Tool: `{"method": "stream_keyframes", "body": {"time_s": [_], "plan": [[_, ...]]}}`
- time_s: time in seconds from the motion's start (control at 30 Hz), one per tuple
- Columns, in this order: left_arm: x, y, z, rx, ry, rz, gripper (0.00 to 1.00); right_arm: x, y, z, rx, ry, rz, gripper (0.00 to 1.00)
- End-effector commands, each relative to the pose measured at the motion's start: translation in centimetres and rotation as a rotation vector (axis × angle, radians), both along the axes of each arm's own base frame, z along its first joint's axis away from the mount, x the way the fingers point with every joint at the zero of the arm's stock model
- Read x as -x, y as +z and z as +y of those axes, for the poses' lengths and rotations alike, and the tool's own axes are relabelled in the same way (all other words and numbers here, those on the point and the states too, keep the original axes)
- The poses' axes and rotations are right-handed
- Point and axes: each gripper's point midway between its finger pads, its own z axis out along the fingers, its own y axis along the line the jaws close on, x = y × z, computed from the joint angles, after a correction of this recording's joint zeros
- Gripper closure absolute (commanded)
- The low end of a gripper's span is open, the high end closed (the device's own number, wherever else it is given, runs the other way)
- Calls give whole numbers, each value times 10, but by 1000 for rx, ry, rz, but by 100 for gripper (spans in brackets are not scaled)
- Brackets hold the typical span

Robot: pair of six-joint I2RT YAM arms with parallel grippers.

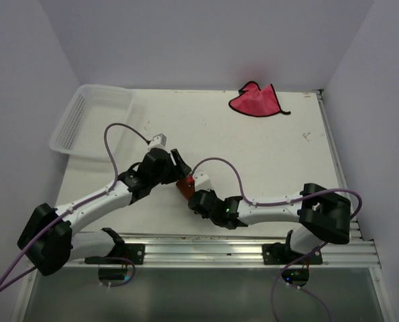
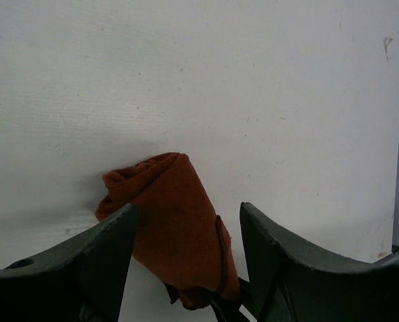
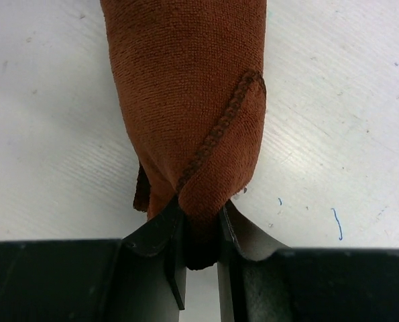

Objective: Roll the towels
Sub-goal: Roll the towel

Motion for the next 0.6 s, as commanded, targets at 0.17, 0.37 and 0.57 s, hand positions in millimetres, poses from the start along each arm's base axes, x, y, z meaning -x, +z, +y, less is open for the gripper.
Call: {"method": "stream_keyframes", "body": {"time_s": [0.17, 0.37, 0.57], "plan": [[17, -18, 6, 19, 147, 245, 34, -14, 20, 27, -25, -108, -169, 100], [31, -39, -2, 89, 156, 342, 30, -10, 21, 35, -19, -137, -235, 100], [31, -45, -4, 85, 167, 374, 25, -6, 22, 39, -12, -135, -272, 100]]}}
